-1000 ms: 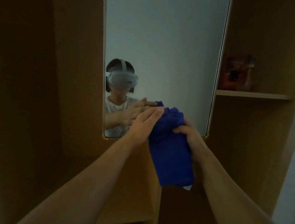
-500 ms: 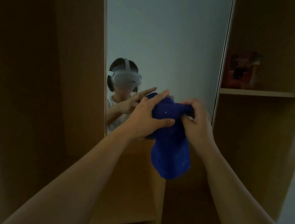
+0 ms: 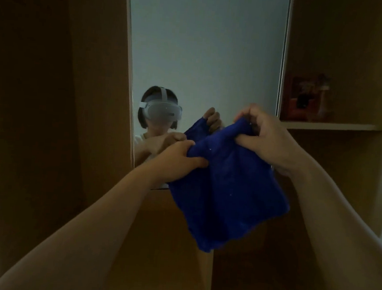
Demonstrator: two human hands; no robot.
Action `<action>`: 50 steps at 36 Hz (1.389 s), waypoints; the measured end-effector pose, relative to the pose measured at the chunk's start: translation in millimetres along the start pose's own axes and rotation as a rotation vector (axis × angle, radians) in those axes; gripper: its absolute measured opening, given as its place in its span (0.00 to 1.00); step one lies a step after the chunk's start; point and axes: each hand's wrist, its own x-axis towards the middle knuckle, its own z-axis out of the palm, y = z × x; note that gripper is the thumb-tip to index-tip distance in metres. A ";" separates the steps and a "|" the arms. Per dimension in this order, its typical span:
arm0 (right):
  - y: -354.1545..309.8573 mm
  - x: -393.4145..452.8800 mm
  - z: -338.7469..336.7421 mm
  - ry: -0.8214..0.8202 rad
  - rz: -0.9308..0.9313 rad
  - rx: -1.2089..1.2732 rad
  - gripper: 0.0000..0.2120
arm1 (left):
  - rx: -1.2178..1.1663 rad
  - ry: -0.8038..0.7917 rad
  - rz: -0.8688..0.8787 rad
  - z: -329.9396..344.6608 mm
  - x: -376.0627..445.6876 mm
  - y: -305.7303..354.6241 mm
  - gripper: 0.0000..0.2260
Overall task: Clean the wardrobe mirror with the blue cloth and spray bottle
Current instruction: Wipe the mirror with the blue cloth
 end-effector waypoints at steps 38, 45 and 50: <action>-38.4 88.4 66.2 0.725 -0.183 -0.650 0.30 | -0.745 0.866 -0.243 -80.8 19.2 -28.9 0.21; -26.6 90.8 129.1 0.411 -0.333 -0.980 0.33 | -0.846 0.448 -0.240 -86.8 18.7 -46.2 0.32; -7.6 62.7 148.0 0.234 -0.345 -0.930 0.35 | -1.042 0.203 -0.289 -98.0 14.1 -57.0 0.36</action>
